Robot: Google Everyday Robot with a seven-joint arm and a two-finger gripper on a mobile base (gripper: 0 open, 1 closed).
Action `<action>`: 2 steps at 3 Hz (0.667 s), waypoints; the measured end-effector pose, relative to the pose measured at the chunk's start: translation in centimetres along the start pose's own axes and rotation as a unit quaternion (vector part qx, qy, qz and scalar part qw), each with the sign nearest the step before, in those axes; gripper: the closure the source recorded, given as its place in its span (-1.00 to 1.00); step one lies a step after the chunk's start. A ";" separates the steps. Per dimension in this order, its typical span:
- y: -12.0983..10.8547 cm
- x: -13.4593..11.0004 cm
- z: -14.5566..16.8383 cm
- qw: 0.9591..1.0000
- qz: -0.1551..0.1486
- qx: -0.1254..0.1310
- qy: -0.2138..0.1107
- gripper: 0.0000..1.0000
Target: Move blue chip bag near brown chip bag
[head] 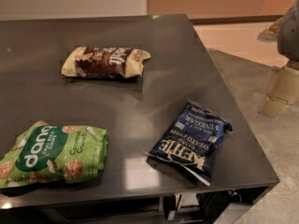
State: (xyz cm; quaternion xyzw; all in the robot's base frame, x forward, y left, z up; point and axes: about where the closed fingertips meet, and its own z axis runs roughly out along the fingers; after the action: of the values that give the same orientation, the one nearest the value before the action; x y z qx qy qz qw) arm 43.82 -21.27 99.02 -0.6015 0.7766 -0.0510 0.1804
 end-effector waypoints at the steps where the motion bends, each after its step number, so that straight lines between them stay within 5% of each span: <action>1: 0.0 0.0 0.0 1.000 0.000 0.000 0.000 -1.00; 2: 0.4 -0.6 0.2 0.999 -0.027 -0.018 -0.006 -1.00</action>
Offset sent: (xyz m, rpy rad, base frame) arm -0.0053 0.0148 -0.0106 0.0010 0.0785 0.1578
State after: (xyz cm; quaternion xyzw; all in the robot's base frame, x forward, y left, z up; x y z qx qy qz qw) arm 43.63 -20.57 98.80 -0.6260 0.7593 -0.0384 0.1733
